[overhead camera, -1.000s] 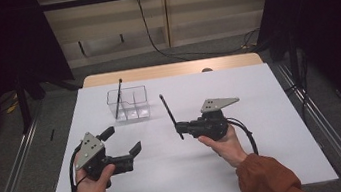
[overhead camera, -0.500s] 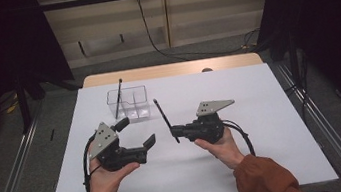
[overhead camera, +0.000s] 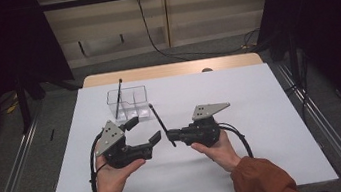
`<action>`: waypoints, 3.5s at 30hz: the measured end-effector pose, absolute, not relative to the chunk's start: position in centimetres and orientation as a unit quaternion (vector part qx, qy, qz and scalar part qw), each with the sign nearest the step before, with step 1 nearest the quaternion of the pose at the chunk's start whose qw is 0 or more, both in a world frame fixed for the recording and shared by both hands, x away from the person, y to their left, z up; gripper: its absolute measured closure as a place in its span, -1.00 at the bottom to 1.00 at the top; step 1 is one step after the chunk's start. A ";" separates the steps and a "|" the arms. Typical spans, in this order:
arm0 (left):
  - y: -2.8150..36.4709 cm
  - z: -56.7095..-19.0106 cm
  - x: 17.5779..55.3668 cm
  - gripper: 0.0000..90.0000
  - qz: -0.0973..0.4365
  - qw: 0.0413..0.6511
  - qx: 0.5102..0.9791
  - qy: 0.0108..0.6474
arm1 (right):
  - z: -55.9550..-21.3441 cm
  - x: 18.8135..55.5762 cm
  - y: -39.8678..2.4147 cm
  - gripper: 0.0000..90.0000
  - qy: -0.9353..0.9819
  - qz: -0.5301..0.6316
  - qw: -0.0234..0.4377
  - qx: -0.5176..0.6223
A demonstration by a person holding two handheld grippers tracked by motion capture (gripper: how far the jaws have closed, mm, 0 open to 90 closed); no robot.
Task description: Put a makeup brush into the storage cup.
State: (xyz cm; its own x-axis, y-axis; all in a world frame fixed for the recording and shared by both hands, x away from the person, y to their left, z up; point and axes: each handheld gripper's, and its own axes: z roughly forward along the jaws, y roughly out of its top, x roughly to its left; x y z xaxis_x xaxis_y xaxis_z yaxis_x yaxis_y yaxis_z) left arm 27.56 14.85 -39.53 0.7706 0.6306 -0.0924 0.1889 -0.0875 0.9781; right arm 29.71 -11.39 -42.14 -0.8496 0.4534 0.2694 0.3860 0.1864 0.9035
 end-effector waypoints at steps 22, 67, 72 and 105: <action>14.6 -39.7 27.8 0.38 0.151 0.609 0.720 0.297 | -43.1 29.0 -9.7 0.87 0.782 0.569 0.013 0.255; 14.7 -39.5 27.7 0.87 0.127 0.612 0.716 0.311 | -43.1 28.9 -9.2 0.60 0.778 0.578 0.020 0.246; 14.9 -39.5 27.8 0.87 0.125 0.612 0.716 0.312 | -43.0 29.0 -9.3 0.41 0.774 0.582 0.020 0.250; 16.4 -39.2 28.0 0.87 0.143 0.609 0.715 0.312 | -42.6 28.9 -10.4 -0.82 0.774 0.565 0.089 0.271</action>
State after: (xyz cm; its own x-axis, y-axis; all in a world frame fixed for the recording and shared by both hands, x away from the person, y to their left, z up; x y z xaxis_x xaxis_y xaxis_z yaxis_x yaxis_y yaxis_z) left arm 27.96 16.35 -39.17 0.7651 0.6196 -0.1753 0.2719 -0.0641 0.9602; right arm 28.90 -10.38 -42.62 -0.8372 0.5203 0.1683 0.3191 0.2150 0.9230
